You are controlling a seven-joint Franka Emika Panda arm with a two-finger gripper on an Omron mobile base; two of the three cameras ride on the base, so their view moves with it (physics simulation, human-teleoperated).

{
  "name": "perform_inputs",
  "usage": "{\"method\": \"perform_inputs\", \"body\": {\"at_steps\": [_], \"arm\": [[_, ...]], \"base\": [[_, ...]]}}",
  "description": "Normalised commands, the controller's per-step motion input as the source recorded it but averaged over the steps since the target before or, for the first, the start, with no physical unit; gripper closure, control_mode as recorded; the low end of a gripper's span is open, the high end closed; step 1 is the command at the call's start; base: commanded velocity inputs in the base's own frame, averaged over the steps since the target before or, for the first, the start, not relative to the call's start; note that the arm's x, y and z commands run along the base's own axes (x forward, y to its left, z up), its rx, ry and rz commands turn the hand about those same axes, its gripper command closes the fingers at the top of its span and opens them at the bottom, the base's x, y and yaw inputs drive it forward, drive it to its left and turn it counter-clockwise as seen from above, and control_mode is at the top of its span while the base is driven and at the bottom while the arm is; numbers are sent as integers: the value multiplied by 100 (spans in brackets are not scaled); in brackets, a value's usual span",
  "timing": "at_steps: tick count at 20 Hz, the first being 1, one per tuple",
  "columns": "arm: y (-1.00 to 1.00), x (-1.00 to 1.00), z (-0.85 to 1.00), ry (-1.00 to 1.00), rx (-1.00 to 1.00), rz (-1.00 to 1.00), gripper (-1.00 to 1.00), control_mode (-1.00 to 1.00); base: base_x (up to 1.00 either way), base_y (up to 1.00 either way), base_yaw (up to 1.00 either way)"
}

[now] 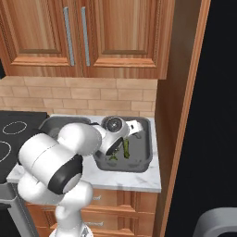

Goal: Place one squash and one fish in each tupperware on the nearby counter, to pack two identical lunches.

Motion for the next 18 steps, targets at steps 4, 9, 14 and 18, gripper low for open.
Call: {"method": "perform_inputs", "body": {"at_steps": [4,9,14,18], "arm": [[0,-66,40,0,0,-6,-100,-100],[5,-74,84,0,0,-11,-100,-100],[0,-60,100,4,14,-16,-100,-100],[3,-89,100,10,43,-16,-100,-100]], "base": [[0,0,0],[0,0,0],[0,0,0],[0,0,0]]}}
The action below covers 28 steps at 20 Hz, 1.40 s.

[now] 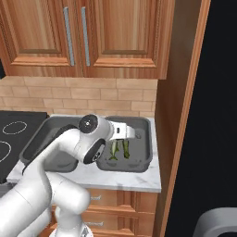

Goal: Place one squash and one fish in each tupperware on the nearby counter, to pack two identical lunches.

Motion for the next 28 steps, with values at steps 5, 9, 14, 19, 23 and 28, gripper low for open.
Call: {"method": "perform_inputs", "body": {"at_steps": [5,9,14,19,23,28], "arm": [[26,-90,100,18,48,-3,-100,-100],[69,-87,94,14,29,1,-100,-100],[42,-70,34,3,1,9,-100,-100],[23,-39,-33,0,-15,7,-100,-100],[0,-23,-47,-1,-18,0,-100,-100],[0,-19,-2,-2,-4,0,-100,100]], "base": [[0,0,0],[0,0,0],[0,0,0],[0,0,0],[0,0,0],[-45,0,0]]}}
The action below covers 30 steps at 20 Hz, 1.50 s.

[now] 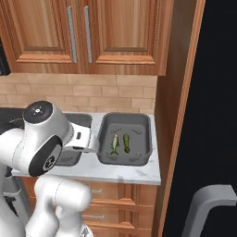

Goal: Place one squash and one fish in each tupperware on the nearby counter, to pack two identical lunches.

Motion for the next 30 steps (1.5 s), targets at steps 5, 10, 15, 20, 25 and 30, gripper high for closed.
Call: {"method": "perform_inputs", "body": {"at_steps": [5,10,15,20,25,30], "arm": [[0,0,0,0,0,0,-100,100],[0,0,0,0,0,0,-100,100],[0,0,0,0,0,0,-100,100],[0,0,0,0,0,0,-100,100],[0,0,0,0,0,0,-100,100],[0,0,0,0,0,0,-100,100]], "base": [[-100,-15,0],[-100,-17,0],[-100,-40,0],[-92,-91,0],[-32,-100,-8],[2,-100,-11]]}}
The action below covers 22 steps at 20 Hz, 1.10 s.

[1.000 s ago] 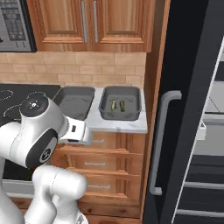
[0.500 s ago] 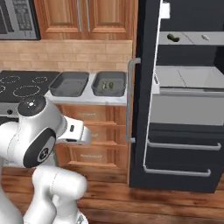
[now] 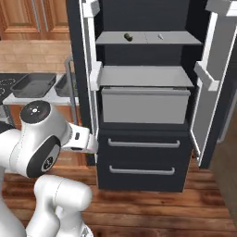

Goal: Place one squash and one fish in each tupperware on the nearby counter, to pack two identical lunches.

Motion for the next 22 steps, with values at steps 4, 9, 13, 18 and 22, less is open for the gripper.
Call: {"method": "perform_inputs", "body": {"at_steps": [4,9,13,18,22], "arm": [[0,0,0,0,0,0,-100,100],[0,0,0,0,0,0,-100,100],[0,0,0,0,0,0,-100,100],[0,0,0,0,0,0,-100,100],[0,0,0,0,0,0,-100,100]], "base": [[19,-100,-8],[28,-82,1],[45,-23,17],[62,-3,26],[74,-13,25]]}}
